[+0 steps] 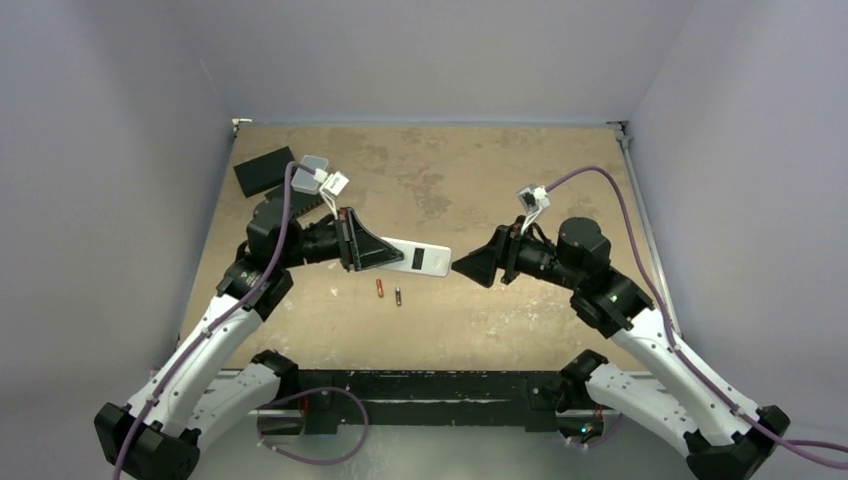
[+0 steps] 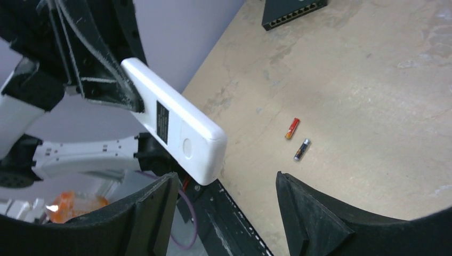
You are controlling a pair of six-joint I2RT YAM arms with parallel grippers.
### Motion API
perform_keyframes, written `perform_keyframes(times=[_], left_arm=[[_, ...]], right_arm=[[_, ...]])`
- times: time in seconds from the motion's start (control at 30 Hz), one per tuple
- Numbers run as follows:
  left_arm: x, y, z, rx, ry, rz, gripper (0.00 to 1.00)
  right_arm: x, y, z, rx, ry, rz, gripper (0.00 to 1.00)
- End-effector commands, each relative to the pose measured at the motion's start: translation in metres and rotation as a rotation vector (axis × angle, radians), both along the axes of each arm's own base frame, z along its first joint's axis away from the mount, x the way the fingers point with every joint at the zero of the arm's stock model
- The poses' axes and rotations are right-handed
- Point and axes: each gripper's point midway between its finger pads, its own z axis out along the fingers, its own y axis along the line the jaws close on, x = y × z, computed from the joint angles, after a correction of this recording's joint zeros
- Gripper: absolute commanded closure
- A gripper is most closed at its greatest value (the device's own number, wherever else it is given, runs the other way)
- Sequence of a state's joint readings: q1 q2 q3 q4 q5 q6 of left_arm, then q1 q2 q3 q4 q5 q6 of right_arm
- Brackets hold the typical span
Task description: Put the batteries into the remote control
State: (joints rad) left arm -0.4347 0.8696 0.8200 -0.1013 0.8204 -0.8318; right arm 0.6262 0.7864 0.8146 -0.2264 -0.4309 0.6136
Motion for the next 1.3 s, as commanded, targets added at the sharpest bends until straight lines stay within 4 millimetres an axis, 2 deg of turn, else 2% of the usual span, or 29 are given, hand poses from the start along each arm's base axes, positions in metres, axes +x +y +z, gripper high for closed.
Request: perform_keyframes(times=[0.0, 0.17, 0.3, 0.53, 0.87, 1.27], left_arm=[[0.005, 0.001, 0.023, -0.087, -0.050, 0.058, 1.00], [0.005, 0.005, 0.028, -0.120, -0.042, 0.098, 1.00], [0.003, 0.008, 0.033, -0.140, -0.043, 0.122, 1.00], [0.001, 0.008, 0.033, -0.172, -0.019, 0.120, 1.00], [0.002, 0.008, 0.029, -0.177, -0.005, 0.125, 1.00], [0.005, 0.007, 0.027, -0.179, 0.005, 0.133, 1.00]], right_arm=[[0.018, -0.007, 0.013, 0.084, 0.044, -0.145, 0.25], [0.011, 0.002, 0.021, 0.156, 0.075, -0.094, 0.21], [0.014, 0.006, 0.025, 0.198, 0.094, -0.096, 0.21], [0.015, 0.015, 0.037, 0.256, 0.089, -0.060, 0.26], [0.019, 0.023, 0.037, 0.274, 0.112, -0.033, 0.32], [0.012, 0.032, 0.034, 0.287, 0.134, 0.015, 0.37]])
